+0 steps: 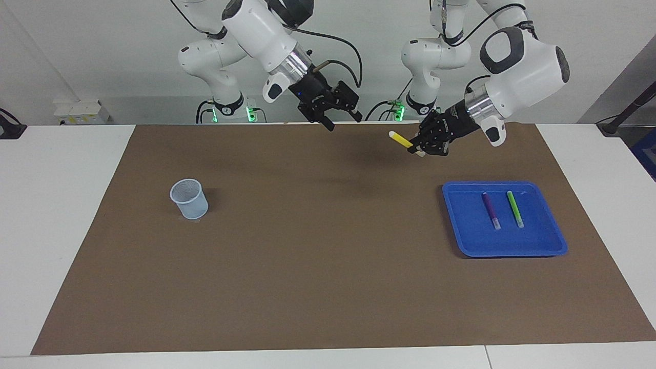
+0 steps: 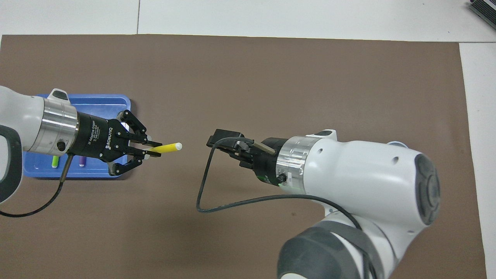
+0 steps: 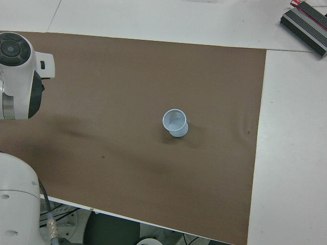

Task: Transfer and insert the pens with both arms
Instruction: 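Lift the yellow pen toward the right gripper while the right gripper approaches, then grasp the yellow pen's free end with the right gripper, then open the left gripper while the right gripper pulls the pen away, then lower the yellow pen into the white cup with the right gripper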

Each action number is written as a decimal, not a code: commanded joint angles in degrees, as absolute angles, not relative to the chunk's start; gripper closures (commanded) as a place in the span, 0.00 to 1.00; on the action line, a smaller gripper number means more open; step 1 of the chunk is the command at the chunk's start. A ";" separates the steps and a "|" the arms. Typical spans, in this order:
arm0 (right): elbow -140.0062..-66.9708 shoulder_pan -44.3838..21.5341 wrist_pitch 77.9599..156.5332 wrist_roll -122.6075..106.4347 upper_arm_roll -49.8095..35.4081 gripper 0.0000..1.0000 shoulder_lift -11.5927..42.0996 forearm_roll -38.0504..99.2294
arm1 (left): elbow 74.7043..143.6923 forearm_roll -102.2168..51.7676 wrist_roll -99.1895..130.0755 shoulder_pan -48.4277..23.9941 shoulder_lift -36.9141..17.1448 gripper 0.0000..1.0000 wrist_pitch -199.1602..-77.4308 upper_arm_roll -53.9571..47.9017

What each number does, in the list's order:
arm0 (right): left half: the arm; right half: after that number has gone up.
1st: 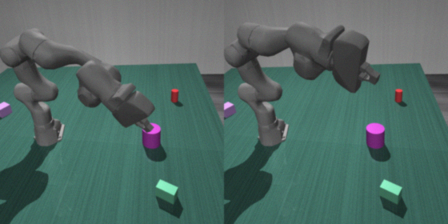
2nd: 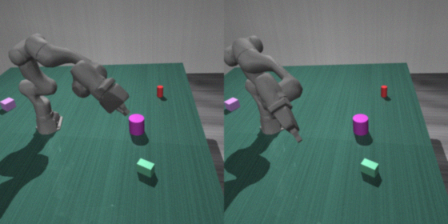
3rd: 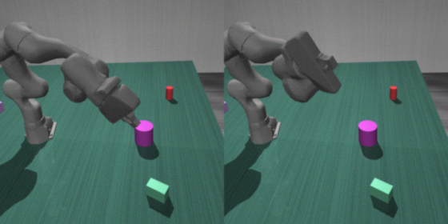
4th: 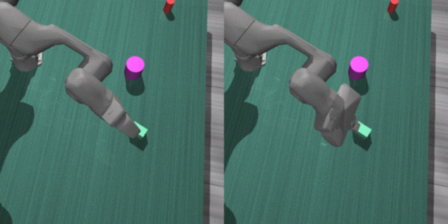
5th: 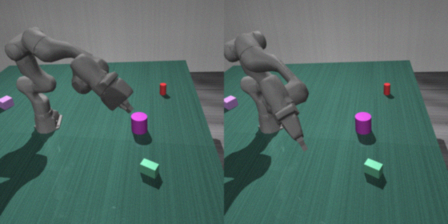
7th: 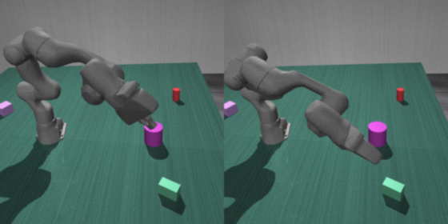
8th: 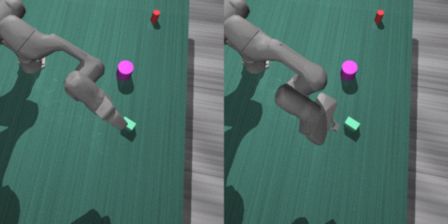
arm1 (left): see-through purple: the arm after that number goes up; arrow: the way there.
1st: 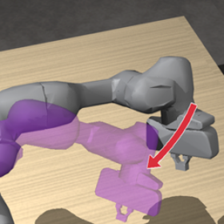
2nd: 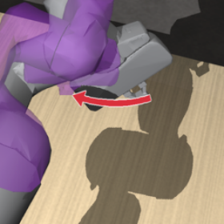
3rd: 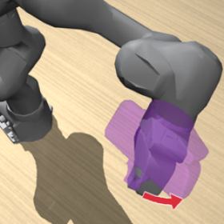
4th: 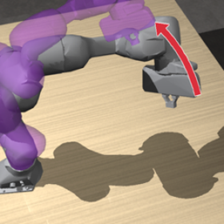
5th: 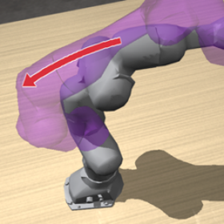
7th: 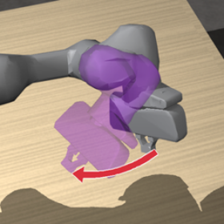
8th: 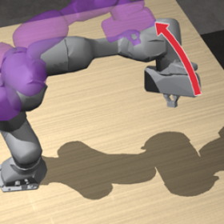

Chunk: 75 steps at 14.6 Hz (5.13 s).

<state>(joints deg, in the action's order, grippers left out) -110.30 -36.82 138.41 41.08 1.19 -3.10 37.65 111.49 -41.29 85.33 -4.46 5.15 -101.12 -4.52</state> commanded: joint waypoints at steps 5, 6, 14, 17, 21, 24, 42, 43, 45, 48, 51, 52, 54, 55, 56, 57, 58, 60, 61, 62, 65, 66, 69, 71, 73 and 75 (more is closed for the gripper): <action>-105.92 -45.26 148.80 44.82 1.23 0.00 3.59 38.68 | 117.51 -43.33 90.97 -7.64 10.19 1.00 -105.56 -3.96; -105.13 -45.61 148.89 44.39 1.23 0.00 4.56 38.24 | 117.68 -43.42 90.97 -7.65 10.28 1.00 -105.47 -3.96; -104.94 -44.47 148.89 36.83 1.32 0.34 5.98 38.06 | 117.69 -43.42 91.06 -7.56 10.63 1.00 -103.62 -3.96; -104.94 -44.38 149.41 35.95 1.32 0.43 6.41 38.14 | 117.60 -43.42 91.14 -7.56 10.72 1.00 -103.54 -3.87; -104.94 -44.30 149.50 35.68 1.32 0.68 6.50 38.06 | 117.60 -43.42 91.14 -7.56 10.72 1.00 -103.01 -3.96; -104.94 -44.04 149.59 35.68 1.32 0.79 6.50 38.14 | 117.51 -43.42 91.14 -7.56 10.72 1.00 -103.01 -3.95; -105.03 -43.24 149.50 35.68 1.41 1.00 6.59 38.41 | 117.42 -43.16 90.53 -8.00 11.51 0.75 -102.39 -3.96; -105.03 -43.16 149.50 35.68 1.32 1.00 6.59 38.41 | 117.42 -43.24 90.53 -8.00 11.60 0.59 -102.48 -3.96; -105.12 -42.98 149.50 35.34 1.32 1.00 6.59 38.41 | 117.42 -43.24 90.61 -8.00 11.95 0.51 -102.48 -3.96; -105.38 -42.02 148.36 32.44 1.32 1.00 6.50 38.41 | 117.51 -43.16 91.40 -8.00 12.22 0.46 -102.48 -3.96; -105.47 -38.69 143.11 25.52 1.41 1.00 6.07 38.23 | 117.69 -42.89 90.45 -7.91 12.57 0.47 -102.30 -3.96; -105.73 -37.02 140.30 22.70 1.49 1.00 5.54 38.15 | 117.77 -42.54 88.87 -8.00 12.74 0.49 -102.13 -3.96; -105.91 -33.33 134.41 16.73 1.76 1.00 4.93 37.97 | 118.56 -41.84 79.68 -8.00 13.35 0.49 -100.12 -4.30; -105.91 -31.40 131.51 14.61 1.76 1.00 4.57 37.71 | 119.26 -39.31 74.58 -8.00 13.79 0.49 -99.59 -4.48; -105.91 -29.11 128.18 12.41 1.76 1.00 4.31 36.66 | 119.88 -36.42 69.40 -8.00 14.15 0.49 -99.15 -4.57; -105.91 -26.92 124.75 10.13 1.76 1.00 3.70 34.56 | 120.49 -35.08 64.13 -8.00 14.50 0.50 -98.53 -4.57; -105.82 -24.63 120.89 7.76 1.67 1.00 3.17 32.02 | 121.02 -34.81 58.77 -7.91 15.02 0.50 -97.48 -4.57; -105.82 -19.89 113.24 1.18 1.67 1.00 1.41 28.40 | 121.29 -31.14 48.13 -7.21 15.29 0.51 -95.46 -4.48; -105.82 -18.12 109.98 -2.51 1.76 1.00 0.88 27.52 | 121.29 -29.20 43.20 -7.12 15.29 0.52 -95.10 -4.48; -105.65 -16.28 107.17 -5.25 1.76 1.00 0.53 25.51 | 121.38 -27.61 38.11 -6.68 15.38 0.53 -94.75 -4.40; -104.94 -12.84 100.21 -15.60 1.76 1.00 -0.44 15.59 | 121.82 -22.08 22.64 -4.14 15.64 0.53 -94.39 -4.39; -104.94 -11.96 99.76 -20.52 1.76 1.00 -0.53 11.73 | 122.16 -20.58 18.85 -2.56 15.64 0.54 -94.57 -4.39; -105.38 -10.64 99.49 -32.05 1.67 1.00 -0.79 1.87 | 122.34 -14.87 7.68 1.13 15.56 0.53 -95.18 -4.48; -107.48 -10.55 100.98 -38.29 1.58 1.00 -1.93 -4.63 | 122.52 -13.28 1.17 3.85 15.03 0.52 -96.41 -4.48; -109.41 -8.28 104.22 -45.40 1.76 1.00 -2.28 -5.71 | 123.74 -10.91 -4.02 6.67 14.50 0.54 -98.60 -4.48; -114.23 -5.90 111.49 -51.56 1.85 1.00 -3.33 -6.32 | 124.37 -9.24 -7.90 9.57 12.32 0.60 -101.15 -4.48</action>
<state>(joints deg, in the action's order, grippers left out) -107.92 -9.05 105.36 -45.26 2.54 -0.50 -4.76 122.47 -11.29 -3.97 7.07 13.32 -97.98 -4.05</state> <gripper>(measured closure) 0.819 0.502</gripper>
